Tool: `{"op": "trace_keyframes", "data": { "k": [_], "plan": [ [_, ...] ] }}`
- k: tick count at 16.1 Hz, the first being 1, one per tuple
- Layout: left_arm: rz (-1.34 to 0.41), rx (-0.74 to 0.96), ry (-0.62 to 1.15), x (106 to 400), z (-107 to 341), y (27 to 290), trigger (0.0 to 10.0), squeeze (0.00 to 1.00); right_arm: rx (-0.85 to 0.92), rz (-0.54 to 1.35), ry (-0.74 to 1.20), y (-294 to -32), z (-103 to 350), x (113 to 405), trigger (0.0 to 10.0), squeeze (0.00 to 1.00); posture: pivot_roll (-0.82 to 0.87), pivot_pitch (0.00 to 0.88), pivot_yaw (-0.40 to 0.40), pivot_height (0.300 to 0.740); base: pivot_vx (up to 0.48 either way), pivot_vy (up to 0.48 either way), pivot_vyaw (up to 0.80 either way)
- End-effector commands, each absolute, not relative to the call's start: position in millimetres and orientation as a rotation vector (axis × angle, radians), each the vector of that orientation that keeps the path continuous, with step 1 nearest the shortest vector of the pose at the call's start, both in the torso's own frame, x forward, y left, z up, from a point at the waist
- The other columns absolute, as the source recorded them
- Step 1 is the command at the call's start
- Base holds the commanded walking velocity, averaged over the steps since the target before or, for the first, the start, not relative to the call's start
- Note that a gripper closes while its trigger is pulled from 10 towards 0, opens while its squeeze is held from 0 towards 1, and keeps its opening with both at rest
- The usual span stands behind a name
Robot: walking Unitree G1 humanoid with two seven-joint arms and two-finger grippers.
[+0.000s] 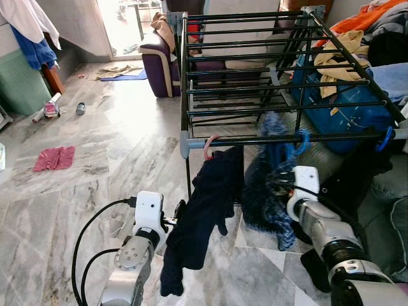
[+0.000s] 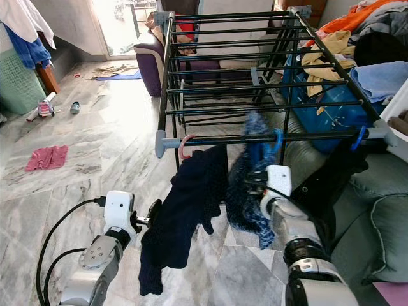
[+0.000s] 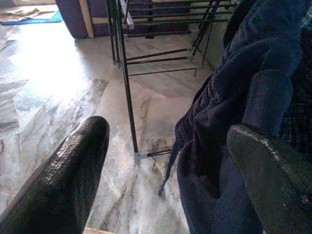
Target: Hang hanger
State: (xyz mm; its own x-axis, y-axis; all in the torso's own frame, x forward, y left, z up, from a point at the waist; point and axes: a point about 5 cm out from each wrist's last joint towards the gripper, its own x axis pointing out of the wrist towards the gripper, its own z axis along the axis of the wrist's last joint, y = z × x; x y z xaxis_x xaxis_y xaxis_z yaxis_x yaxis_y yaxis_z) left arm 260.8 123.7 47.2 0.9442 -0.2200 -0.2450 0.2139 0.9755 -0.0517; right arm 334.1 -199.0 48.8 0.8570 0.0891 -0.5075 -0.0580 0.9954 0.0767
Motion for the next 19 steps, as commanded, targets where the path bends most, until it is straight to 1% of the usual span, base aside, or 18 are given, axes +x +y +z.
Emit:
{"op": "trace_keyframes", "data": {
  "k": [1,4,7,9,10,14,17,19],
  "plan": [
    [-0.216,-0.012,0.259,262.7,47.4,124.9,10.0,0.0,0.037,0.114,0.585,-192.8,40.4,330.1,10.0,0.0,-0.03,0.0,0.023,0.74,0.0,0.0,0.0],
    [-0.214,-0.013,0.263,261.4,46.5,124.5,10.0,0.0,0.003,0.113,0.573,-194.1,42.7,331.8,10.0,0.0,-0.04,0.0,0.021,0.74,0.0,0.0,0.0],
    [-0.213,-0.014,0.269,261.2,45.5,123.8,10.0,0.0,-0.006,0.046,0.579,-205.8,39.7,328.3,10.0,0.0,-0.04,0.0,0.022,0.74,0.0,0.0,0.0],
    [-0.214,-0.014,0.271,261.1,45.3,123.6,10.0,0.0,0.009,0.036,0.579,-208.3,38.9,327.2,10.0,0.0,-0.04,0.0,0.024,0.74,0.0,0.0,0.0],
    [-0.215,-0.015,0.273,261.1,45.1,123.4,10.0,0.0,0.022,0.032,0.574,-208.9,39.0,327.0,10.0,1.0,-0.04,0.0,0.024,0.74,0.0,0.0,0.0],
    [-0.193,-0.013,0.276,260.8,43.8,122.7,10.0,0.0,-0.017,0.026,0.485,-208.5,47.5,329.4,10.0,1.0,-0.04,0.0,0.017,0.74,0.0,0.0,0.0],
    [-0.151,0.008,0.277,260.3,43.0,124.4,10.0,0.0,-0.055,0.036,0.436,-208.9,50.4,323.8,10.0,1.0,-0.04,0.0,0.014,0.74,0.0,0.0,0.0],
    [-0.144,0.006,0.272,260.0,43.3,125.0,10.0,0.0,-0.071,0.017,0.371,-213.9,57.7,317.5,10.0,1.0,-0.04,0.0,0.012,0.74,0.0,0.0,0.0]
  ]
}}
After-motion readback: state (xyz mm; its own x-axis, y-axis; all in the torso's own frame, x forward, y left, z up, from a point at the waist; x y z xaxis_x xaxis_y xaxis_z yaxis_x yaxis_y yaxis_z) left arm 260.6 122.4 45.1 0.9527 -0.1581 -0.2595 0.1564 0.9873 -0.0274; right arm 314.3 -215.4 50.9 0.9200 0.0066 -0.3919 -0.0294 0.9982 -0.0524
